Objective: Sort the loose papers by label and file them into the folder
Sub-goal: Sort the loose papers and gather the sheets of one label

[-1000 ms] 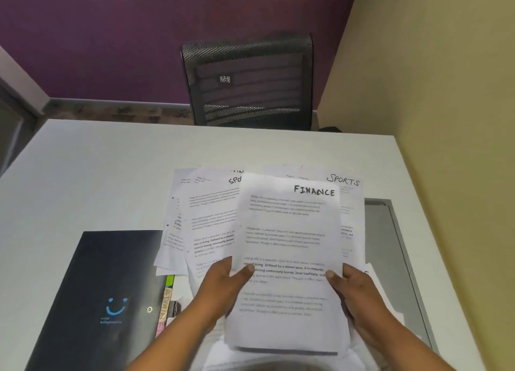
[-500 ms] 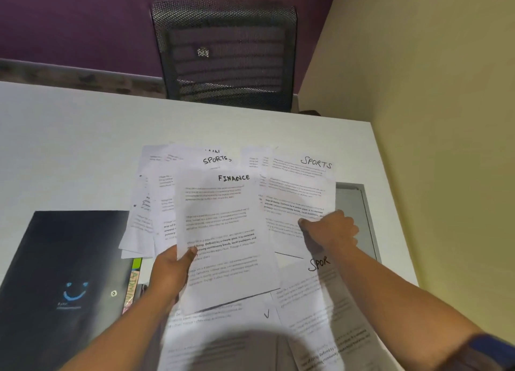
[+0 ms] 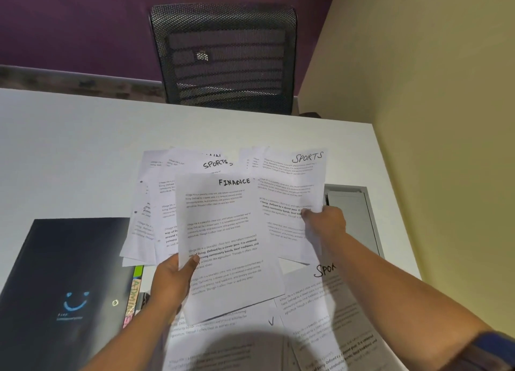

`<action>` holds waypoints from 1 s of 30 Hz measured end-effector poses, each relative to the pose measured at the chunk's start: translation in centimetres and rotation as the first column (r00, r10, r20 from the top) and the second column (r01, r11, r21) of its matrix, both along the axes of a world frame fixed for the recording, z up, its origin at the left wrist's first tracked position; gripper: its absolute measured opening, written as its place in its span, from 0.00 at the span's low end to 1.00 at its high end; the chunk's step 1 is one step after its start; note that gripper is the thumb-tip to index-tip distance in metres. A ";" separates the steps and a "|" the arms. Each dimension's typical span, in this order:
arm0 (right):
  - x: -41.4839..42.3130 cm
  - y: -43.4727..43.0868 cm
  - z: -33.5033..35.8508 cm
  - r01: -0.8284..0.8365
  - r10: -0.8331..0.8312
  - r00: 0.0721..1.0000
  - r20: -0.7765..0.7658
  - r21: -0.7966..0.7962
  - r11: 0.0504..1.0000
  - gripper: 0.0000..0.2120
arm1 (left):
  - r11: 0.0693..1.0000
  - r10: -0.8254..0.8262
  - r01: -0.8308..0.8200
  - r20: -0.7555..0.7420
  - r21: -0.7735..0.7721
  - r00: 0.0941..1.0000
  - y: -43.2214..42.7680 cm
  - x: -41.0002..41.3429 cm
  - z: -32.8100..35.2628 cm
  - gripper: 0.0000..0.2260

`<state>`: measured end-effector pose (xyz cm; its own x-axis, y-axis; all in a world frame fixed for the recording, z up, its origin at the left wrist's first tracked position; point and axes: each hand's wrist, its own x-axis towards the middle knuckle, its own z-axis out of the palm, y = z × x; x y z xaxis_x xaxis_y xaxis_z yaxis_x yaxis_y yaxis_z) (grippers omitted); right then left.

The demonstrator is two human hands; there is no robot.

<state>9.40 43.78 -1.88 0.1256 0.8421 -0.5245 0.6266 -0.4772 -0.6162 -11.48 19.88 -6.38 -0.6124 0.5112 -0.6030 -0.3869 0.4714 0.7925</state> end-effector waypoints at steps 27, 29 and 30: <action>13.4 -3.2 0.9 -0.077 0.084 0.979 0.184 -0.046 0.996 0.05 | 1.000 0.002 -0.002 -0.005 0.019 1.000 0.0 -0.1 -0.9 0.05; 13.5 -4.1 0.9 -0.165 0.144 0.946 0.292 0.047 0.985 0.17 | 1.000 -0.003 0.004 -0.014 0.020 1.000 0.0 -0.1 -1.0 0.04; 13.5 -4.6 0.7 -0.236 0.176 0.919 0.353 0.134 0.962 0.24 | 1.000 -0.006 0.007 -0.018 0.024 1.000 0.0 -0.1 -1.0 0.04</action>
